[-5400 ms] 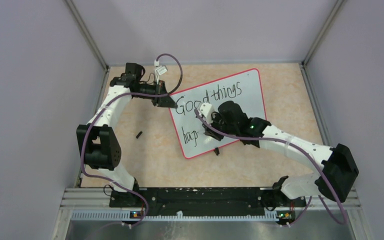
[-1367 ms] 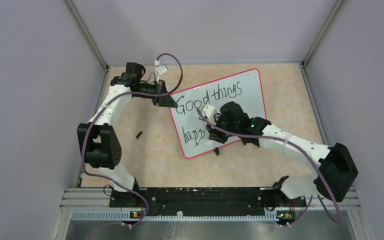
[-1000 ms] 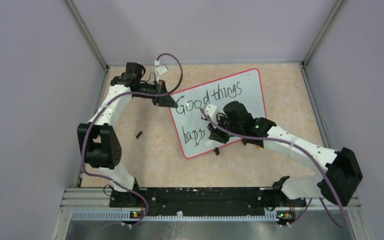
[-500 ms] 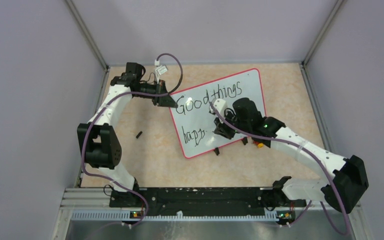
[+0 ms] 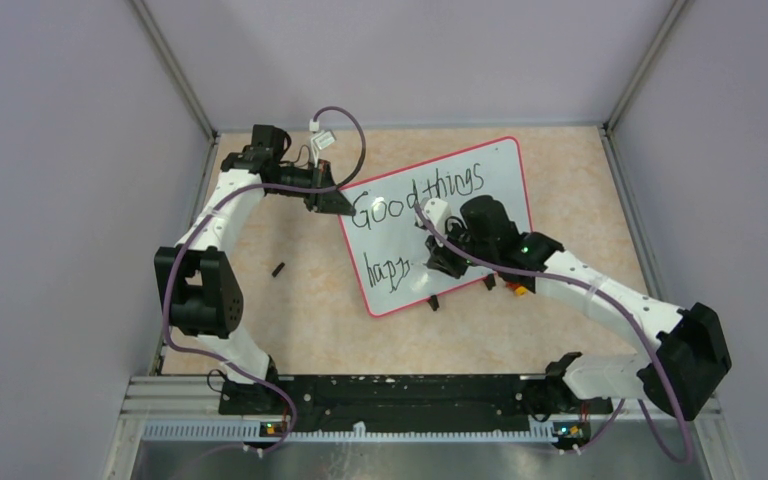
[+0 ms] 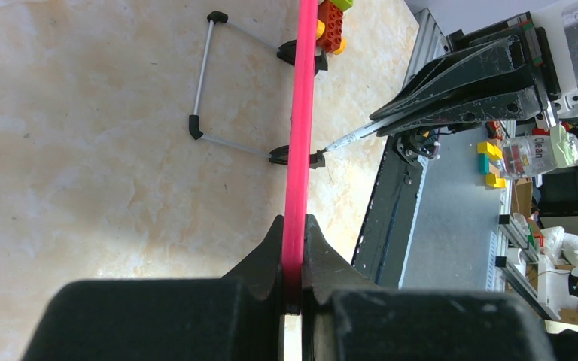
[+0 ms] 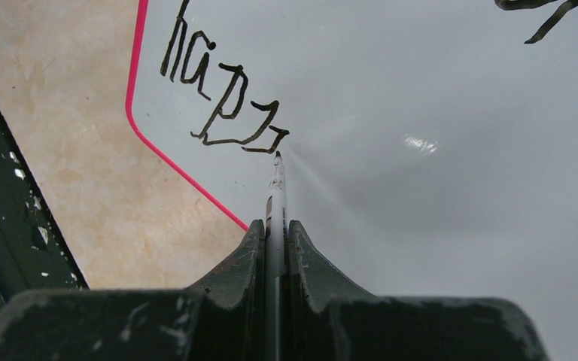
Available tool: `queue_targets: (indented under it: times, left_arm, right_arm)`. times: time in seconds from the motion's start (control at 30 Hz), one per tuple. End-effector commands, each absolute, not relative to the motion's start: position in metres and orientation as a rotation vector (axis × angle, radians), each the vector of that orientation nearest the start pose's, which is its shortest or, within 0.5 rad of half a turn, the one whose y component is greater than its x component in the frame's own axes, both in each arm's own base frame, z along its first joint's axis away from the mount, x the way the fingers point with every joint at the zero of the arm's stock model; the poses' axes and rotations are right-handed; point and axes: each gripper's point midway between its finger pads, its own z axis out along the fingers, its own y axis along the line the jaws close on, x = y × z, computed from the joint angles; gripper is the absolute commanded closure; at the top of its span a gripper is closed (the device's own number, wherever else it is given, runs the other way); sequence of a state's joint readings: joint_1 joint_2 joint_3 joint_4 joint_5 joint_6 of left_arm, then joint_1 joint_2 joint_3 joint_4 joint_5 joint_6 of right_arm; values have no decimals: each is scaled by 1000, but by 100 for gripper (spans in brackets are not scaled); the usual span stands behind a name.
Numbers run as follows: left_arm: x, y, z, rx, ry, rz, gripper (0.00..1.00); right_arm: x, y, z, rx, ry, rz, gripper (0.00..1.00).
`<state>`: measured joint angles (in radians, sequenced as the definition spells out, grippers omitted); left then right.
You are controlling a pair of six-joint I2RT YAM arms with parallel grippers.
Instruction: Write a sentence on the whiteboard
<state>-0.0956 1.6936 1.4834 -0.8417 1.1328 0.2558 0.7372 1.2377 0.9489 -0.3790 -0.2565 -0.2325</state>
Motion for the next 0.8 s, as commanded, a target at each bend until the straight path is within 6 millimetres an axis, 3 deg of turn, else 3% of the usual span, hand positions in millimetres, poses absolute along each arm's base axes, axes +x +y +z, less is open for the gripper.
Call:
queue_targets:
  times: [0.0, 0.4, 0.77]
  left_arm:
    - [357, -180, 225, 819, 2074, -1153, 100]
    - [357, -179, 225, 821, 2075, -1145, 100]
    - [357, -179, 225, 820, 2077, -1144, 100]
  right_arm:
    - [248, 269, 177, -1156, 1894, 556, 100]
    - [257, 271, 164, -1161, 1925, 524, 100]
    - [267, 248, 170, -1137, 1934, 395, 100]
